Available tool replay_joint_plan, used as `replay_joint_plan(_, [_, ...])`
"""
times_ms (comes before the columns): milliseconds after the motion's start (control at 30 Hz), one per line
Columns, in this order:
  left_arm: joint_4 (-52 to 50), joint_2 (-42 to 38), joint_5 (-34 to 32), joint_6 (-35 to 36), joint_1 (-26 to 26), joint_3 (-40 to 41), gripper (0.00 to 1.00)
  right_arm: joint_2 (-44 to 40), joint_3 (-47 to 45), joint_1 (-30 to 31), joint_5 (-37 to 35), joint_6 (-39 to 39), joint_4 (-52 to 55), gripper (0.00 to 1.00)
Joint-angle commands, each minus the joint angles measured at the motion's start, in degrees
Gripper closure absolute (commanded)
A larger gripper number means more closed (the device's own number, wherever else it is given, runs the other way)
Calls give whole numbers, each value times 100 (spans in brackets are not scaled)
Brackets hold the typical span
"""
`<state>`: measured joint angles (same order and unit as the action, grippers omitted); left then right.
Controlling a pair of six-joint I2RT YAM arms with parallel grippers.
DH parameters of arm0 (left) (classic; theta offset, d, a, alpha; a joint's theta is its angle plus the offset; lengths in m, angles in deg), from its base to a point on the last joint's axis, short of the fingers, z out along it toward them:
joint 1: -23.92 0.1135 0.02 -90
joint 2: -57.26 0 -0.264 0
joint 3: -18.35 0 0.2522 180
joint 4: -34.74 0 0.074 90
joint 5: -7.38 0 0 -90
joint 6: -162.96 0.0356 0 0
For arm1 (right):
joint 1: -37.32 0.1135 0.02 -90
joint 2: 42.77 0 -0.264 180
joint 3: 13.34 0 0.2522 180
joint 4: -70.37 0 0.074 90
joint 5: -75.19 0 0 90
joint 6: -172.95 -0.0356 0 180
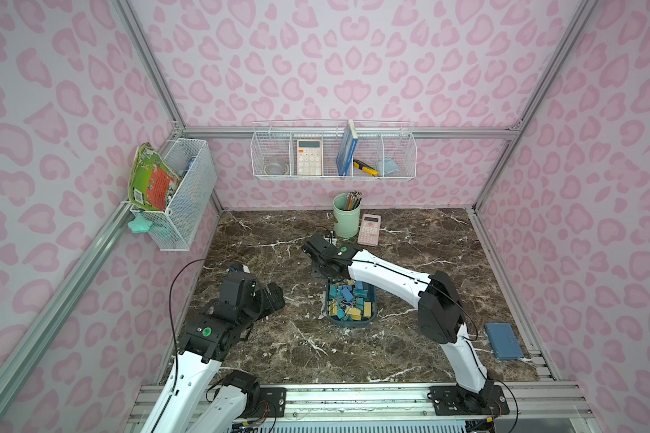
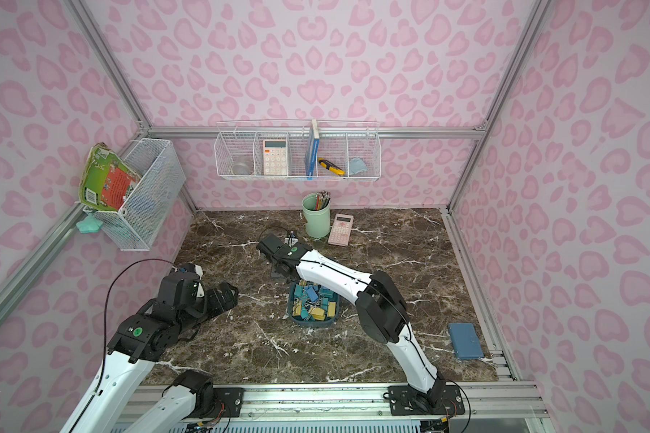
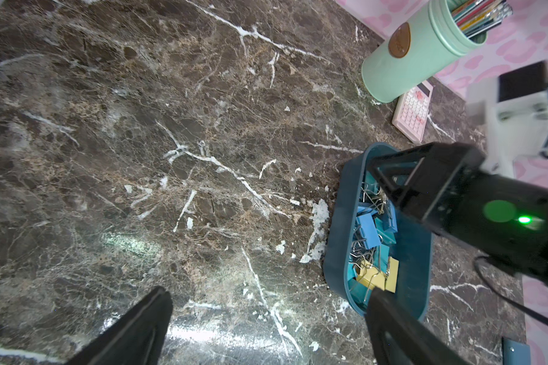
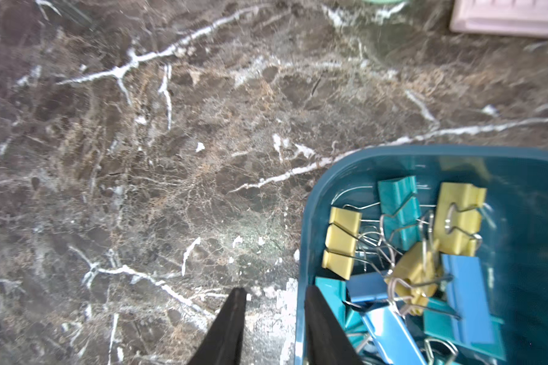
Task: Take out the binder clips from the storage box
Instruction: Move the storage box to the center of the board, then pick up the binder clip from the storage box.
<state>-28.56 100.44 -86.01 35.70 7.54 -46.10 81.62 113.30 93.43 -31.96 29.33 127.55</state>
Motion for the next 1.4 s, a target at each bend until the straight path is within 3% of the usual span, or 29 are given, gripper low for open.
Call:
replay_joint_plan(0, [313, 159, 270, 79, -44, 25, 1, -245, -126, -4, -261, 386, 553, 64])
replay_joint_plan(100, [451, 370, 348, 78, -101, 8, 2, -665, -758, 64, -25, 713, 387, 64])
replay_joint_plan(200, [515, 568, 366, 78, -137, -41, 2, -1144, -1664, 88, 813, 920, -269, 68])
replay_joint_plan(467, [517, 745, 401, 157, -162, -86, 1, -1796, -3283, 92, 1889, 425, -1643, 72])
replay_joint_plan(633, [419, 740, 402, 156, -164, -137, 1, -1635, -3389, 46, 2005, 347, -1771, 74])
replay_joint_plan(700, [386, 705, 385, 166, -164, -147, 1, -1612, -3438, -9, 2034, 288, -1851, 79])
replay_joint_plan(767, [341, 658, 379, 156, -168, -151, 1, -1628, -3648, -72, 2118, 202, -1960, 90])
replay_joint_plan(933, [285, 521, 315, 146, -164, -116, 1, -1699, -3766, -125, 2111, 181, -1975, 100])
replay_joint_plan(1367, [281, 540, 255, 140, -166, -189, 1, -2417, -3770, -416, 2141, 805, -2064, 100])
